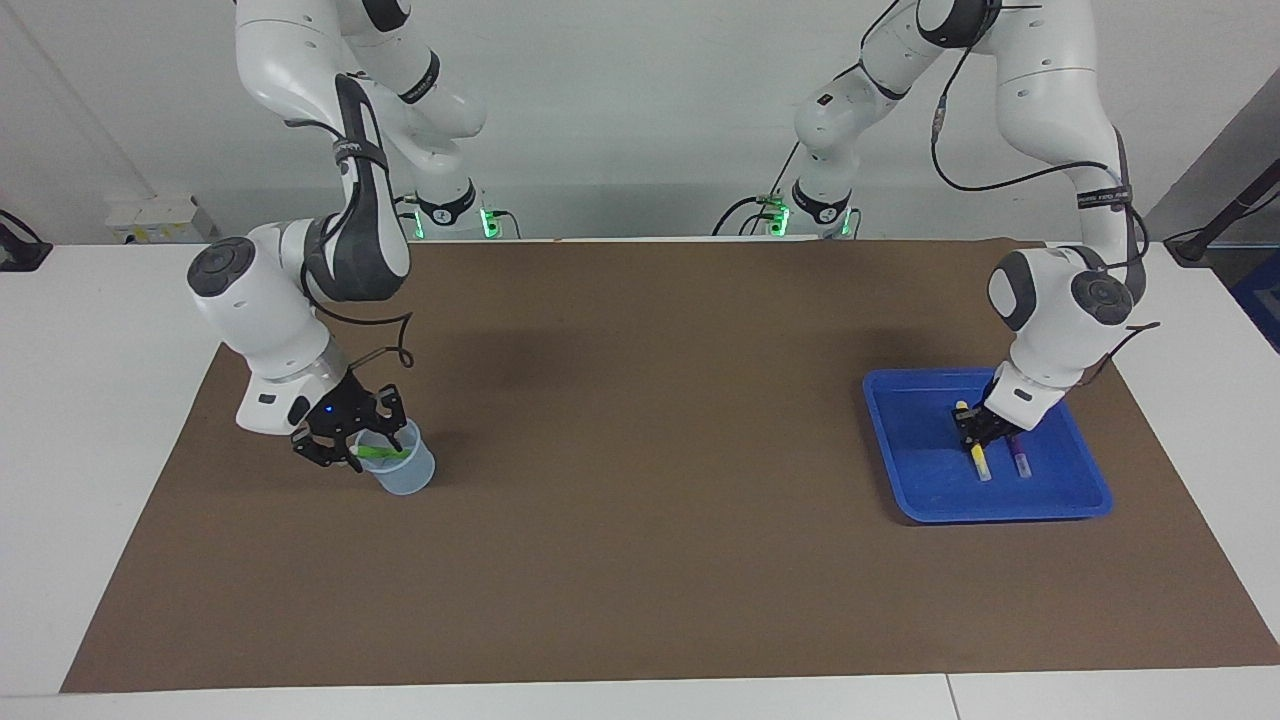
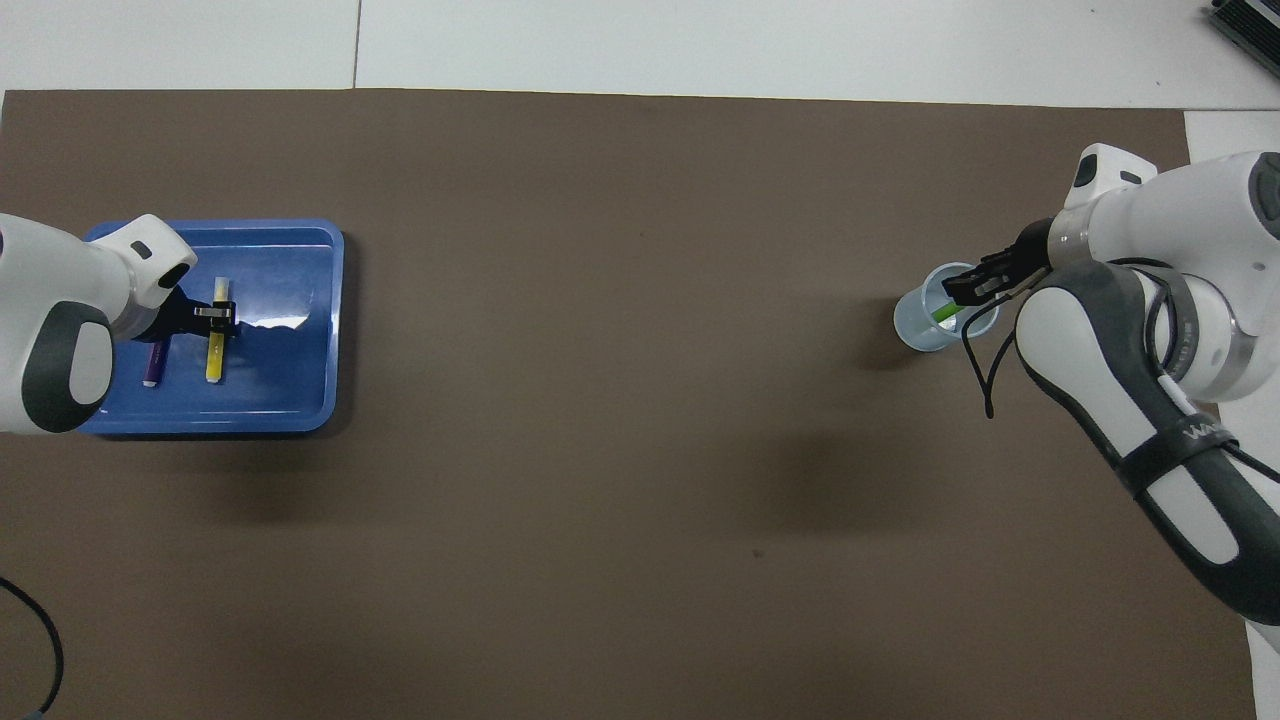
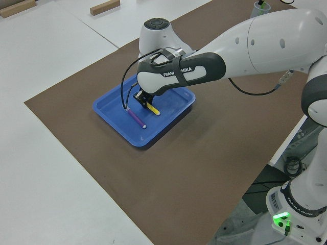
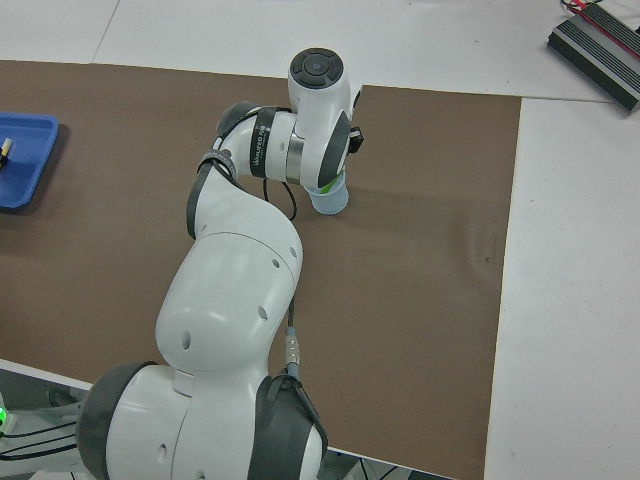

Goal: Right arm passes pens to left for tray arrangement
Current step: 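Open the left gripper over the tray and release the yellow pen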

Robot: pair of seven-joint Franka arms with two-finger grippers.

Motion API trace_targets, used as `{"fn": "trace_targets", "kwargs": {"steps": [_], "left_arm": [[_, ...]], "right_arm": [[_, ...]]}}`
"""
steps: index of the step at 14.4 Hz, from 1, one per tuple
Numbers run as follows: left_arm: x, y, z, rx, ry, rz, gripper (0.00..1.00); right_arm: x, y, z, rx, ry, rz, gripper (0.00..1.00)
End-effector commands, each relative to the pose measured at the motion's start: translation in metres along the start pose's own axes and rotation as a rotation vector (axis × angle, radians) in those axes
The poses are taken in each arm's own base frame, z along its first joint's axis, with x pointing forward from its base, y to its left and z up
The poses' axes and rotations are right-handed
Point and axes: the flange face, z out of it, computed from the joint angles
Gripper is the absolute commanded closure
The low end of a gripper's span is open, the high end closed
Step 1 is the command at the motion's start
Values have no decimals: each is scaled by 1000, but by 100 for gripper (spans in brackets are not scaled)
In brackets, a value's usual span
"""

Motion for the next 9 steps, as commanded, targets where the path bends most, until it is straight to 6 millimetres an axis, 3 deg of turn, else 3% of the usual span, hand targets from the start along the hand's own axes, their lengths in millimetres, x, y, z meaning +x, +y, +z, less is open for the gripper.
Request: {"fn": "trace_targets", "kwargs": {"steps": [1, 4, 6, 7, 8, 9], "left_arm": [[-3, -1, 2, 9, 6, 10, 62], [-2, -2, 1, 10, 8, 10, 62], [-3, -2, 1, 10, 6, 10, 62], [-3, -2, 1, 10, 5, 11, 56], [-2, -2, 0, 13, 0, 21, 15], [-3, -4, 0, 14, -8, 22, 0]], "right_arm": [[-7, 5, -6, -17, -18, -34, 42], [-10, 6, -4, -16, -22, -31, 42], [-11, 4, -5, -14, -27, -31, 51], [-12, 4, -4, -12, -31, -31, 57], [-11, 4, -5, -13, -29, -30, 63], [-12, 4, -4, -10, -33, -29, 67]]}}
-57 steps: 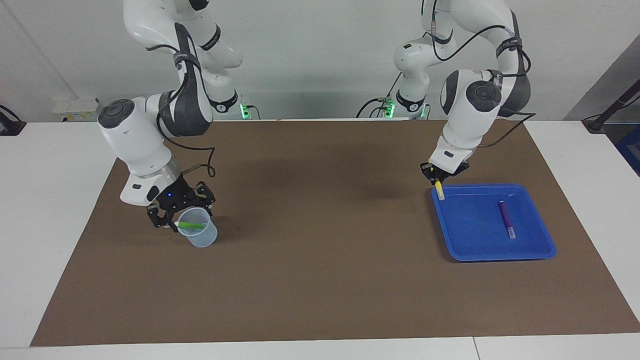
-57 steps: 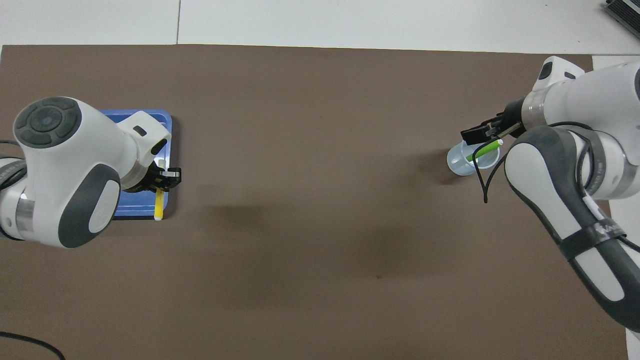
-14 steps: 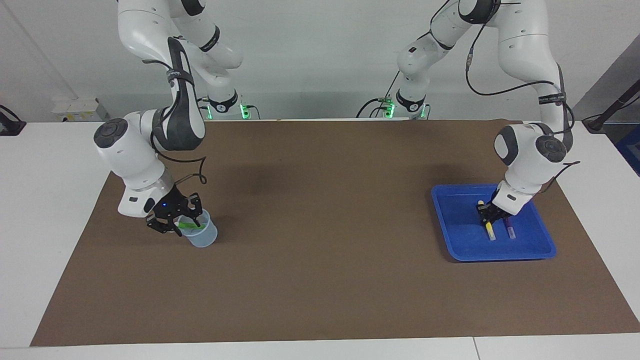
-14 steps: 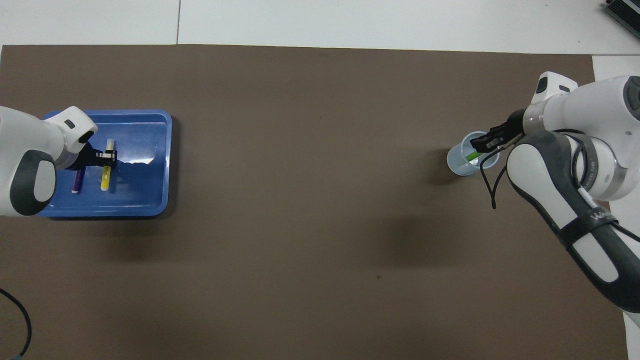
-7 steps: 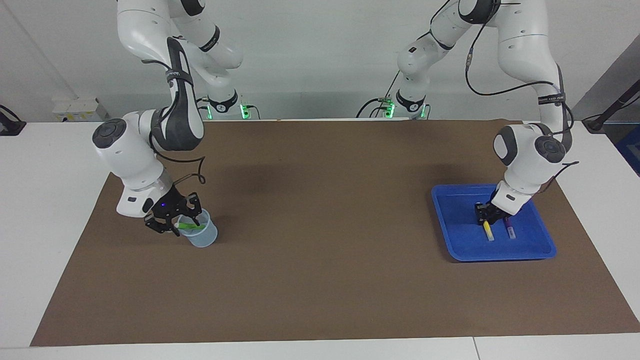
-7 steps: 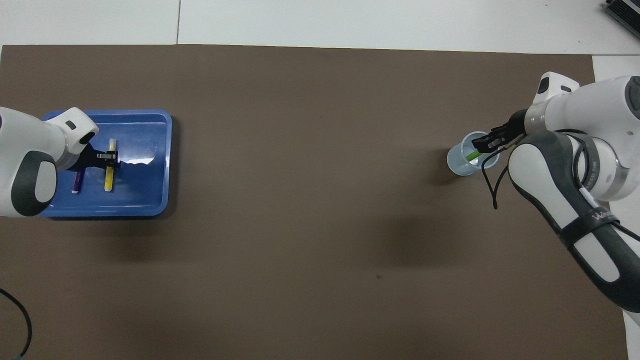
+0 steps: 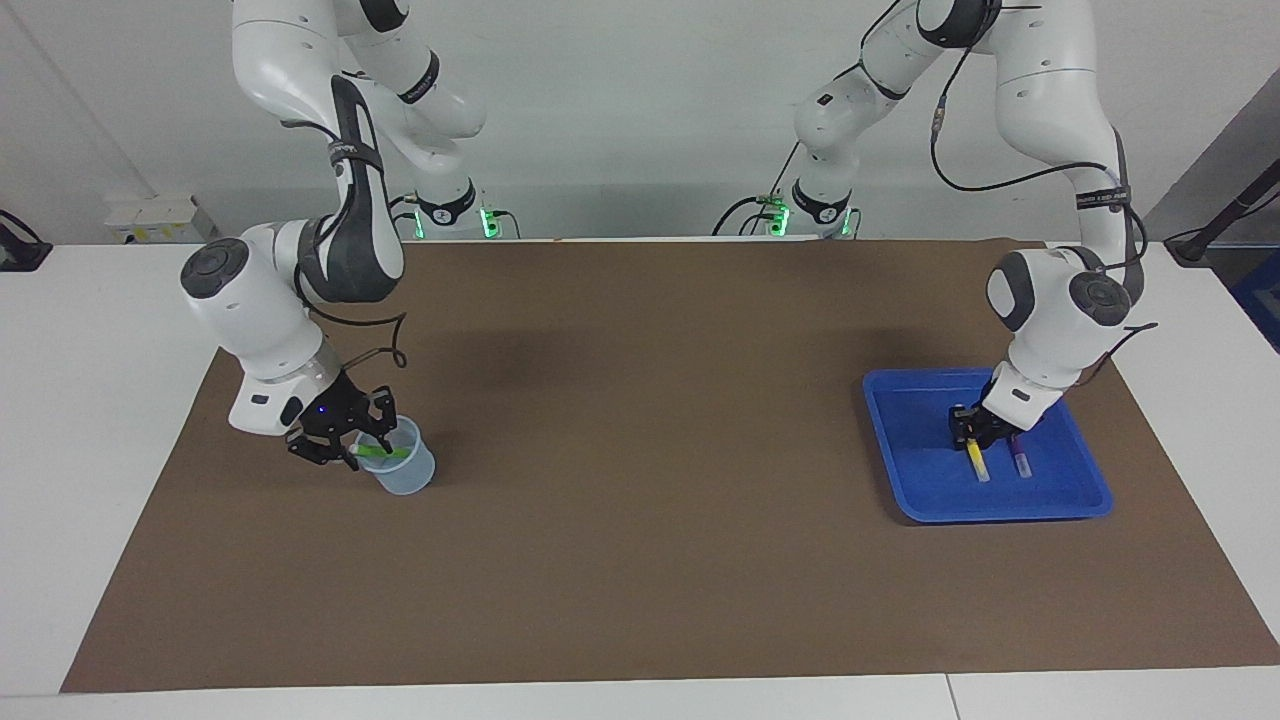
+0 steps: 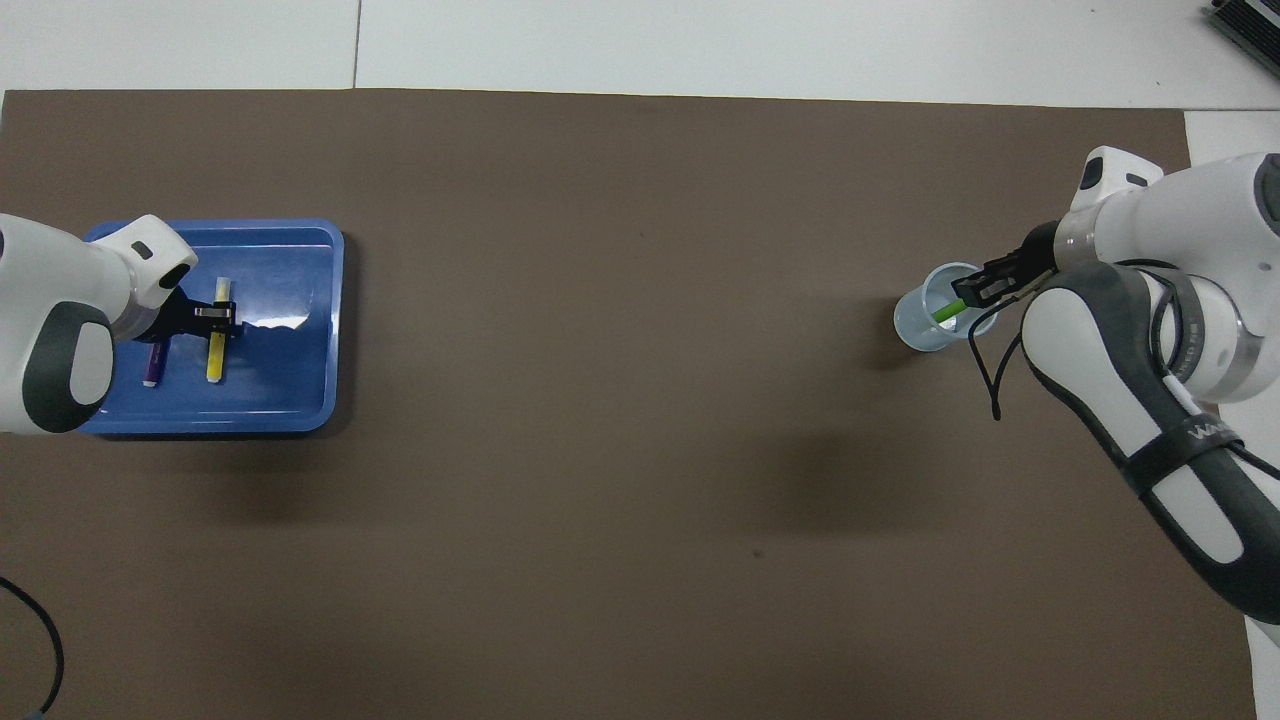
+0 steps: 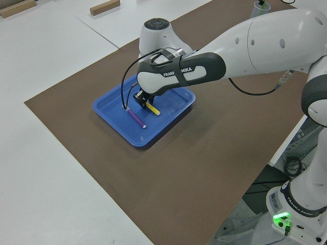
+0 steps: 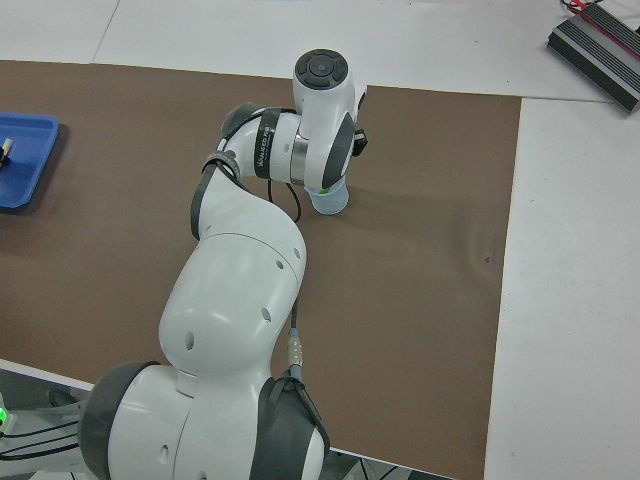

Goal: Right arm passes pens to left for tray arrangement
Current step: 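Open the left gripper over the tray and release the yellow pen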

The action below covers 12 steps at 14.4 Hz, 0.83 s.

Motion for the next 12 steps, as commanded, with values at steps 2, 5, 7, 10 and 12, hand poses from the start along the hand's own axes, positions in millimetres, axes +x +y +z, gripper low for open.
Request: {"fn": "trace_targets", "kwargs": {"steps": [2, 5, 7, 10, 12], "left_arm": [[-2, -3, -3, 16, -2, 19, 0], [-1, -2, -7, 20, 3, 15, 0], [1, 3, -10, 22, 14, 26, 0], [2, 1, -20, 33, 28, 40, 0], [4, 3, -25, 38, 47, 54, 0]], "right_arm": [[-7, -3, -5, 1, -31, -31, 72], [-5, -5, -8, 7, -39, -33, 82], [-5, -5, -8, 8, -39, -33, 82], [-5, -4, -8, 8, -36, -23, 33], [-6, -4, -8, 11, -36, -21, 33]]}}
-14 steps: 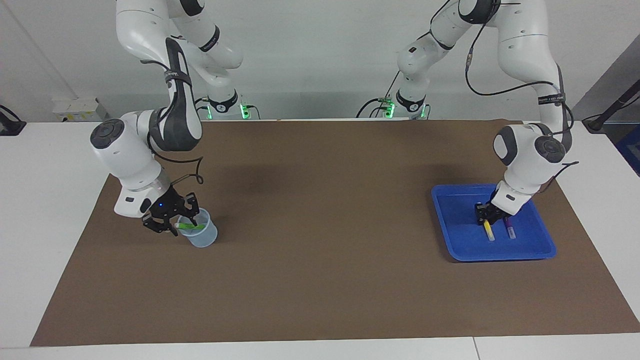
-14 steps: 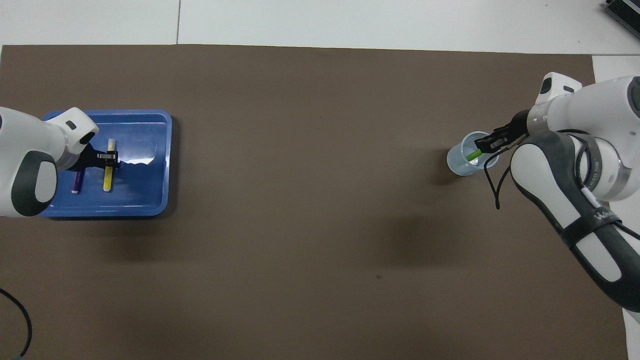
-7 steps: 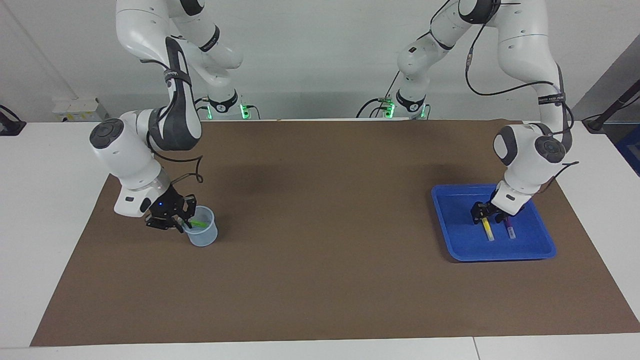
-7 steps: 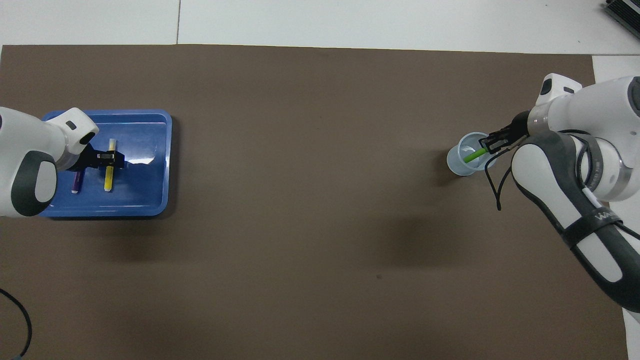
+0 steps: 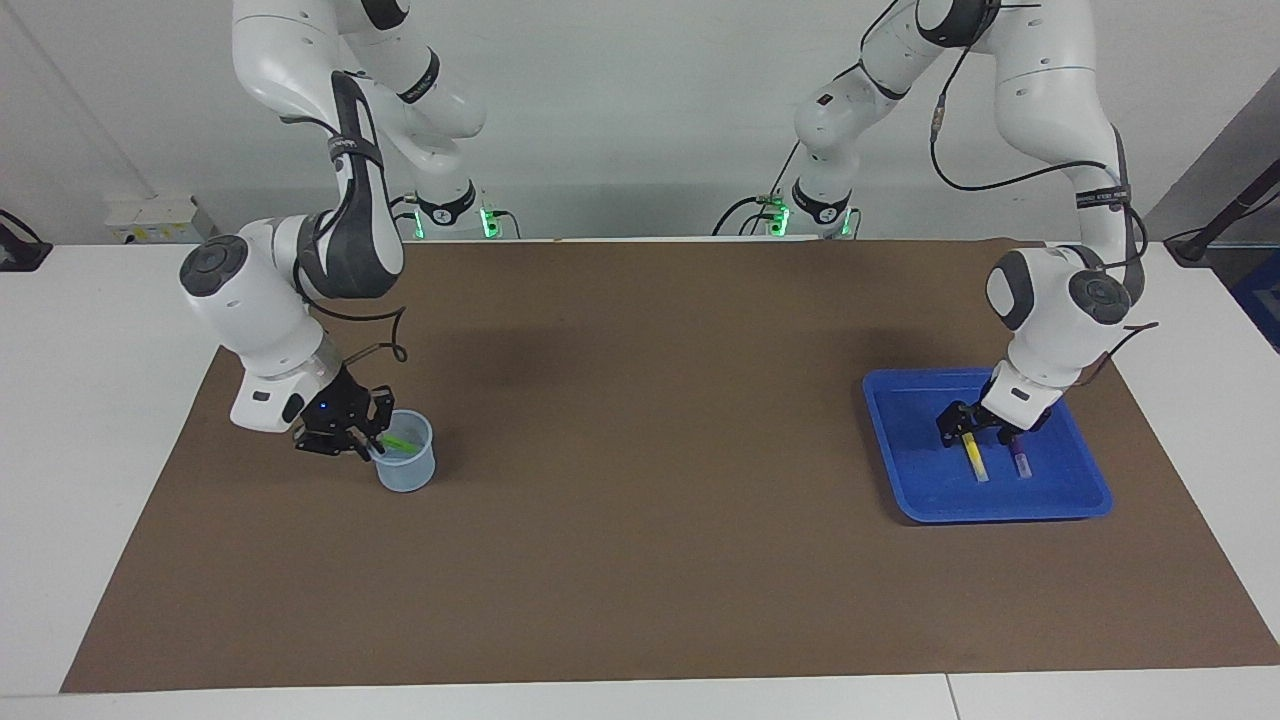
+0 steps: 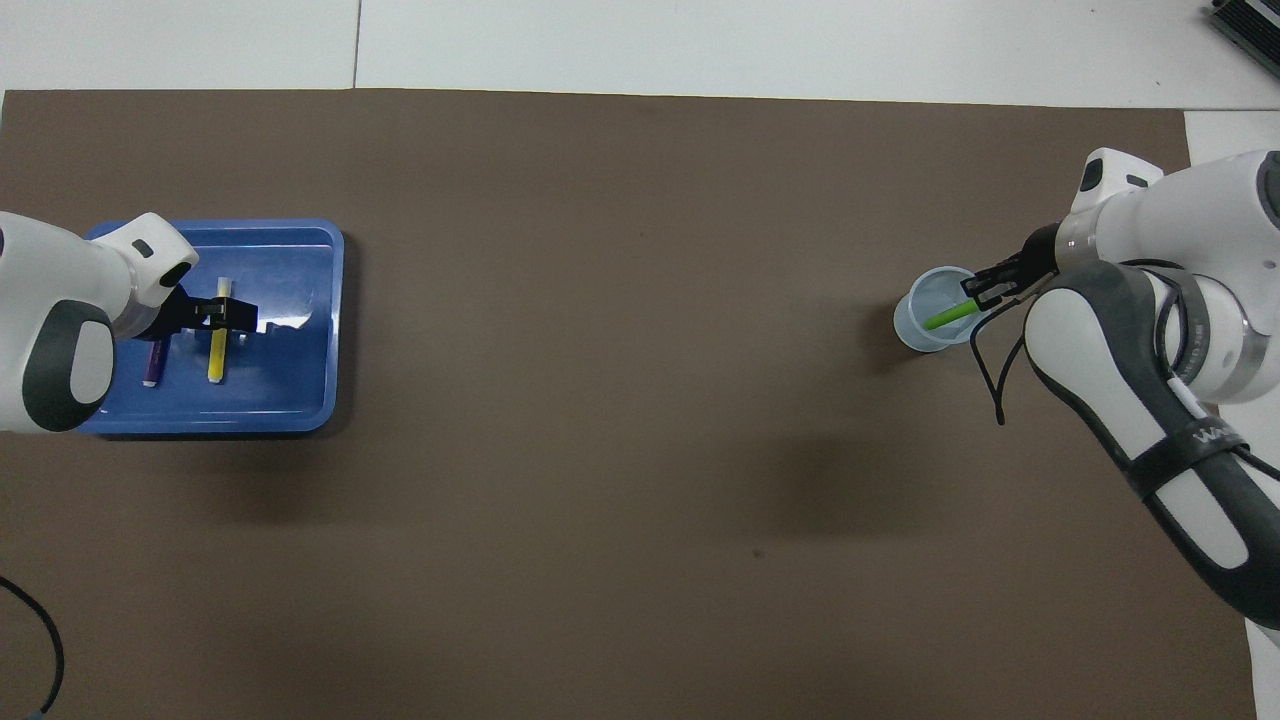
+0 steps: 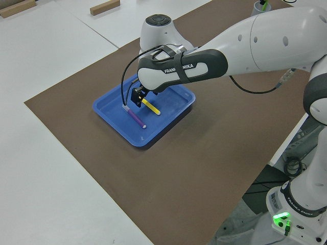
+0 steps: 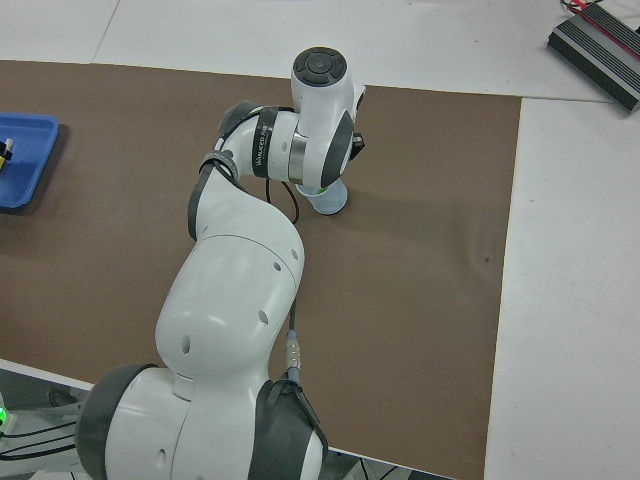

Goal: Right arm passes pens to left for tray arrangement
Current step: 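Open the left gripper over the tray and release the yellow pen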

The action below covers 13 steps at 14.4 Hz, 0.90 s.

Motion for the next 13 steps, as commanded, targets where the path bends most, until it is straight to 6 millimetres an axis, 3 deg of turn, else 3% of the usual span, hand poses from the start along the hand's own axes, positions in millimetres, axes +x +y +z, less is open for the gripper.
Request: {"fn": "trace_targets", "kwargs": {"steps": [1, 6, 11, 13], "left_arm": [[2, 2, -14, 29, 33, 37, 0], [7, 6, -20, 29, 75, 37, 0], [6, 11, -23, 26, 22, -105, 0], [3, 19, -26, 31, -26, -208, 0]], "right_arm": [[-4, -2, -8, -4, -14, -17, 33], [-9, 1, -12, 0, -25, -11, 36], [-11, 2, -10, 8, -37, -7, 56], [-11, 0, -10, 14, -47, -9, 72]]}}
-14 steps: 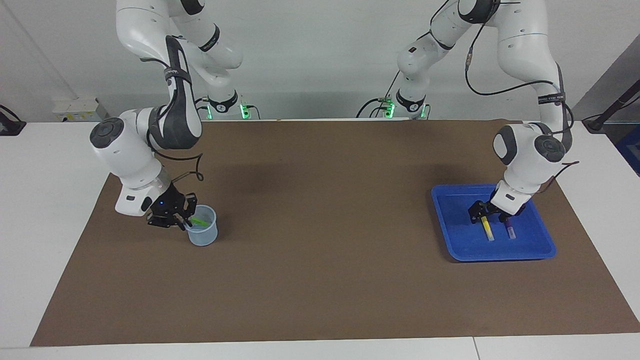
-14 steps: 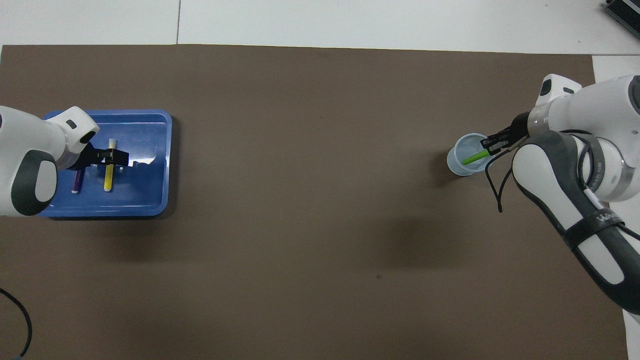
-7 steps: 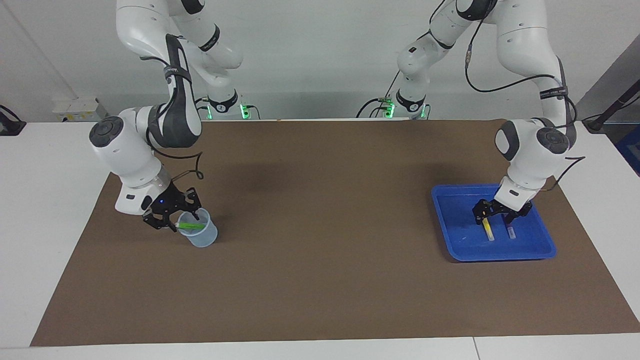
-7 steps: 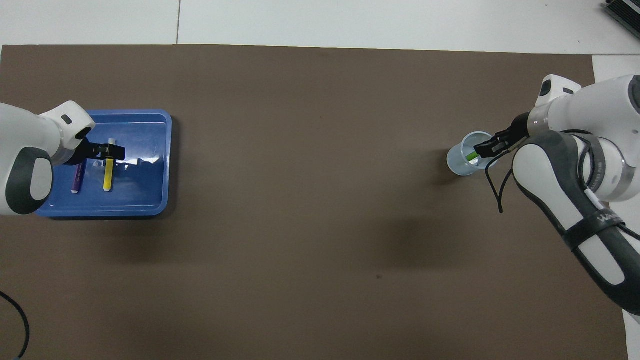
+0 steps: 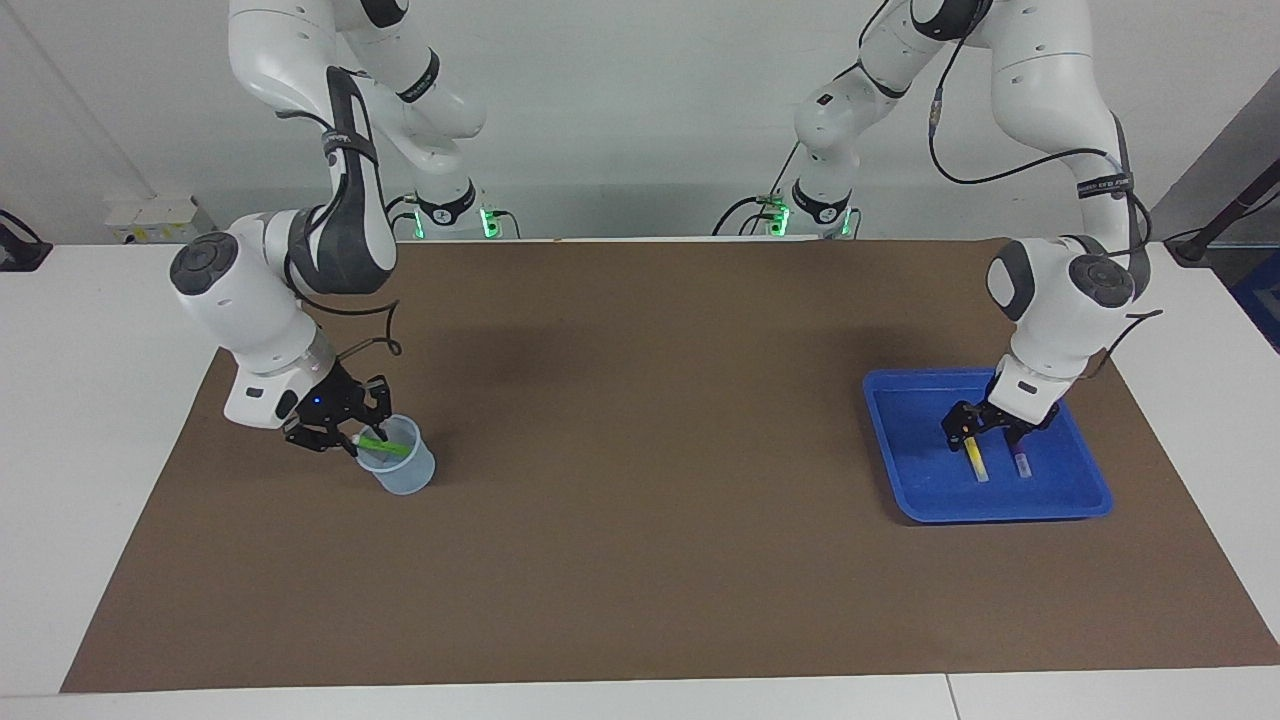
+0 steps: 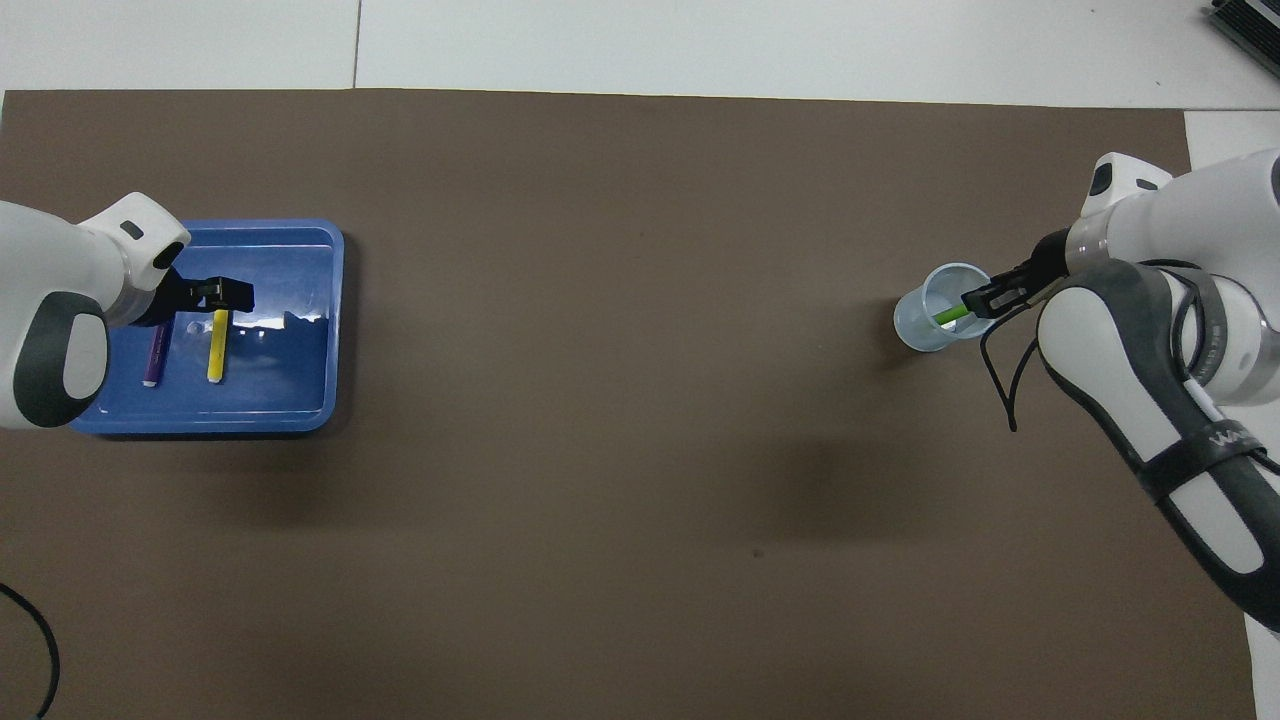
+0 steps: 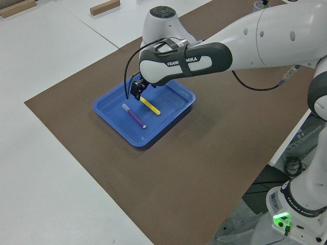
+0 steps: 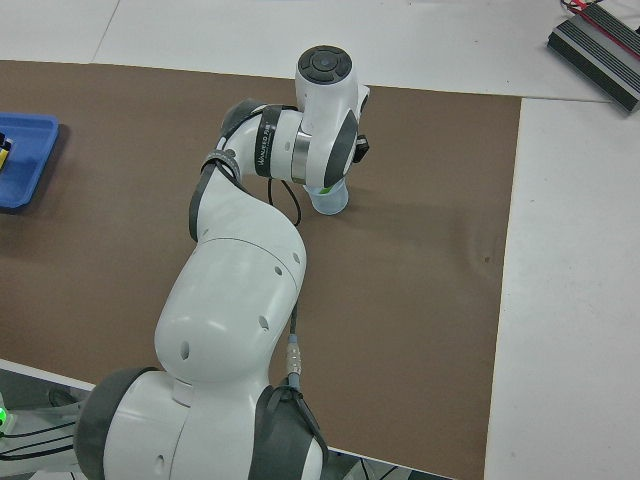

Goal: Right arm passes pens to left for tray arrangement
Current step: 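Open the left gripper over the tray and release the yellow pen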

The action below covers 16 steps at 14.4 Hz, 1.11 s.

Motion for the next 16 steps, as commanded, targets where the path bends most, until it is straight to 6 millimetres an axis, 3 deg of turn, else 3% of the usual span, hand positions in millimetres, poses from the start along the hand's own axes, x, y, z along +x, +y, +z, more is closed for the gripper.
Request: {"fn": "trace_targets", "kwargs": {"steps": [1, 4, 12, 16], "left_arm": [[-6, 13, -10, 32, -63, -145, 0], [-15, 31, -20, -24, -147, -394, 0], [-31, 50, -28, -221, -363, -764, 0], [-45, 90, -30, -257, -536, -975, 1]], "right_arm": [[-3, -5, -5, -1, -19, -22, 80], [-2, -7, -5, 0, -19, -25, 100], [21, -31, -33, 17, -27, 3, 100], [27, -41, -78, 12, -32, -16, 100]]}}
